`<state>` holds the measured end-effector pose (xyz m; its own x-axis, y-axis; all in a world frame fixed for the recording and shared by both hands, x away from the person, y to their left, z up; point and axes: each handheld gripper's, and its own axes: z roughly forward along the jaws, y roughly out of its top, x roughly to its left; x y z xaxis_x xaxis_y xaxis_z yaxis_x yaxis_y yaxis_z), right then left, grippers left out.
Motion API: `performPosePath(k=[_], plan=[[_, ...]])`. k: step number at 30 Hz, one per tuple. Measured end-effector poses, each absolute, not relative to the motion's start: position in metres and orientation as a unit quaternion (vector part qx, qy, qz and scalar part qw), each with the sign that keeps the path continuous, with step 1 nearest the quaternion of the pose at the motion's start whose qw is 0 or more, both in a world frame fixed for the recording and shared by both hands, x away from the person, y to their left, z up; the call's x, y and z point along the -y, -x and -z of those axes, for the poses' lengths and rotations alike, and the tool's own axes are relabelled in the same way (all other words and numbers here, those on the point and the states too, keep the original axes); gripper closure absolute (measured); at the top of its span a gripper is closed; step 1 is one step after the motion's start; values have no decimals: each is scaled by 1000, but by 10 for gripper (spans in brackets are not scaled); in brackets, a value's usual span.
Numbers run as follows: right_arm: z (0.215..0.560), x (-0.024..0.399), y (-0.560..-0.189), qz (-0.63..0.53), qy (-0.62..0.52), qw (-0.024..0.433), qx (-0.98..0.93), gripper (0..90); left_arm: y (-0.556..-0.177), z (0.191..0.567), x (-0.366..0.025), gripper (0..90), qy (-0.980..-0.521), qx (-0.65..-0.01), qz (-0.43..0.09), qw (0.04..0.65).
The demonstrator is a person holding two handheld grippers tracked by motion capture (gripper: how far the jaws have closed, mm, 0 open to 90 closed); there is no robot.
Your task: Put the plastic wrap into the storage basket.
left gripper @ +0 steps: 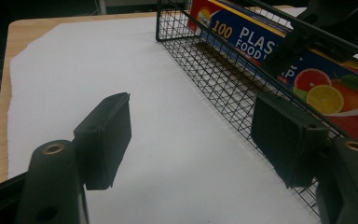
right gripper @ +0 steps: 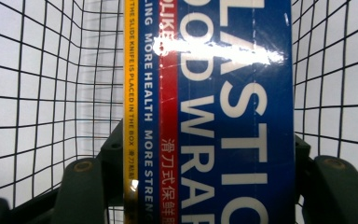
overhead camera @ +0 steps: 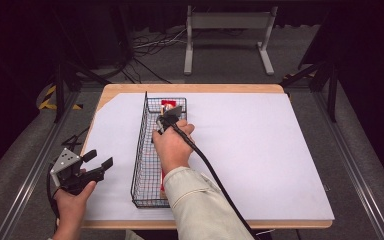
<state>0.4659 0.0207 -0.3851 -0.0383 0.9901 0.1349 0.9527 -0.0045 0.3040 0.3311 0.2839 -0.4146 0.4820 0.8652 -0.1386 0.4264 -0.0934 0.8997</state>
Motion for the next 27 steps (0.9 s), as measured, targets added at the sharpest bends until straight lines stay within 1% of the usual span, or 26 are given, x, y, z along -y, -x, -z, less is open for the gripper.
performPosePath(k=[20, 23, 27], plan=[[387, -25, -461, -131, -685, 70, -713, 382, -332, 415, -282, 295, -707, -457, -224, 492], [384, -24, -462, -143, -690, 59, -707, 369, -332, 415, -281, 295, -708, -456, -224, 491], [379, -21, -462, -152, -688, 59, -708, 360, -331, 414, -282, 295, -706, -457, -225, 491]])
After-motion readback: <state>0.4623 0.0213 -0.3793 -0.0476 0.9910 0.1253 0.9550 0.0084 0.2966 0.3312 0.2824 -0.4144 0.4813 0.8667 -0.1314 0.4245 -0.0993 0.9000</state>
